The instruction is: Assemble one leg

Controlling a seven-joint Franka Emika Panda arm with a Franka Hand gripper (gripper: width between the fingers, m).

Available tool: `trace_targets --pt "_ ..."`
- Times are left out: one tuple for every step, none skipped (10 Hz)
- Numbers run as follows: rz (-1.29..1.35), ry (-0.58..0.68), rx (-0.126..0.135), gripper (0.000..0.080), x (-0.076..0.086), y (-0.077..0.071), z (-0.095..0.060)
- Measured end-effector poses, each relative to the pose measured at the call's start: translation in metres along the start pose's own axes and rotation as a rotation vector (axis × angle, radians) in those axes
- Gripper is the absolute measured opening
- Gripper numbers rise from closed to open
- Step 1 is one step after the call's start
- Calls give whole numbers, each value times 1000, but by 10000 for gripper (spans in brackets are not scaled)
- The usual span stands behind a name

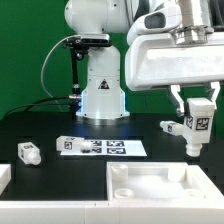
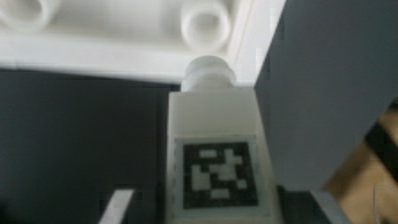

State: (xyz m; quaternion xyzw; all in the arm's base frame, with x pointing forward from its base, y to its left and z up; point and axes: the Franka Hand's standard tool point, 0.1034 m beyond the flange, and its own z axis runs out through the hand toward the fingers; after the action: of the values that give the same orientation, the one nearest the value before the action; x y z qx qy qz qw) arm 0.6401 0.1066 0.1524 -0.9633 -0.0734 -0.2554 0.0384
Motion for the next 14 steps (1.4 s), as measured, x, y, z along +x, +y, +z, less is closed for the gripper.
trace_targets --pt "-35 100 -15 284 4 4 8" --pt "-32 108 -18 284 5 8 11" --pt "-32 108 -17 284 5 7 11" --pt "-34 107 -17 284 3 8 12" --pt "-36 99 -20 284 -3 11 19" --pt "-35 72 -18 284 -11 11 26" --pt "-35 66 -16 284 -16 10 30" --pt "-36 57 -15 284 -23 9 36" --pt "-37 51 -13 284 -26 8 38" --pt "-39 45 -10 284 -29 5 41" --pt "-42 38 -6 284 -33 1 45" --pt "-46 34 -3 284 -35 -2 47" --pt "-48 27 -2 285 -39 -3 50" --pt "-47 19 -2 285 -43 -3 53"
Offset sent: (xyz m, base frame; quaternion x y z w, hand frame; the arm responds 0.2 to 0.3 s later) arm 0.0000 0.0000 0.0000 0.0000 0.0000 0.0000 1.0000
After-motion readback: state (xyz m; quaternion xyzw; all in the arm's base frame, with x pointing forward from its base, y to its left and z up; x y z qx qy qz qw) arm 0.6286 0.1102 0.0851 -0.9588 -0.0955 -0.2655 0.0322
